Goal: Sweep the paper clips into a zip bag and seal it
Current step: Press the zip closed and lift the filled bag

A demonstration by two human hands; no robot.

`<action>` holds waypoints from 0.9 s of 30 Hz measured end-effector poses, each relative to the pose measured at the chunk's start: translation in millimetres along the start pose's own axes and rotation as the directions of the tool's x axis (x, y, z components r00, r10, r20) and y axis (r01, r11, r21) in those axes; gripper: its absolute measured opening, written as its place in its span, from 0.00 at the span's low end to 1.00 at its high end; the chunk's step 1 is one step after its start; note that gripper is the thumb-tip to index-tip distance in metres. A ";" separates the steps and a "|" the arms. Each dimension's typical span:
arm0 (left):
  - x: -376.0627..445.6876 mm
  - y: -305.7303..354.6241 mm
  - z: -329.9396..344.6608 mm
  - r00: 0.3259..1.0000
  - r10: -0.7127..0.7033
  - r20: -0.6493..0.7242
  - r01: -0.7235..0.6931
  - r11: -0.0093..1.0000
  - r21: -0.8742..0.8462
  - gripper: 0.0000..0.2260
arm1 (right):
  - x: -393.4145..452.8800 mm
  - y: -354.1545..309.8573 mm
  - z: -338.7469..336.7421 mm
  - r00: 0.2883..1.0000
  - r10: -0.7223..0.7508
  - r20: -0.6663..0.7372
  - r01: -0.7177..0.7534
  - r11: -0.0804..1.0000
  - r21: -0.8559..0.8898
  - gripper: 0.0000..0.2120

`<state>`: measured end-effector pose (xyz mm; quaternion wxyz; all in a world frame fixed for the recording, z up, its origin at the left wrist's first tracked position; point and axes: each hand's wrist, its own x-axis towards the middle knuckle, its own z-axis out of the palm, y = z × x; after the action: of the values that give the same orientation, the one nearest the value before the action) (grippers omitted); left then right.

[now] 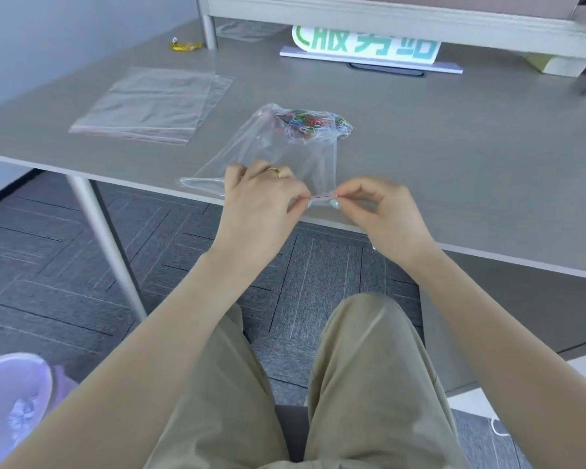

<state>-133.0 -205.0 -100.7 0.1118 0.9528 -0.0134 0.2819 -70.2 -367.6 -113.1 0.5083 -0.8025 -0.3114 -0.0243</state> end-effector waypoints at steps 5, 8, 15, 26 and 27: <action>3.9 7.1 4.5 0.998 0.062 -0.026 -0.063 0.998 -0.026 0.05 | 1.7 7.4 2.3 1.000 0.001 0.014 -0.003 0.997 0.081 0.08; 6.4 9.7 7.2 0.997 0.068 -0.021 -0.068 0.998 -0.012 0.05 | 2.2 9.2 3.1 0.999 -0.006 0.032 0.002 0.995 0.104 0.08; 9.4 12.6 14.3 0.989 0.145 0.016 -0.145 0.989 0.022 0.08 | 0.5 8.1 1.7 1.000 -0.015 -0.019 0.016 0.997 0.078 0.12; 9.4 5.8 12.6 0.988 0.153 0.021 -0.154 0.987 0.044 0.09 | -1.0 4.2 3.9 0.998 0.013 -0.055 -0.010 0.999 0.052 0.08; 9.4 4.6 11.7 0.990 0.142 0.015 -0.142 0.989 0.039 0.09 | -0.9 4.7 3.2 0.998 0.026 -0.061 -0.022 0.998 0.057 0.08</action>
<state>-119.2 -211.7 -104.2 0.0725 0.9531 -0.0762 0.2837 -69.3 -366.7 -118.7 0.5403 -0.7905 -0.2864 -0.0343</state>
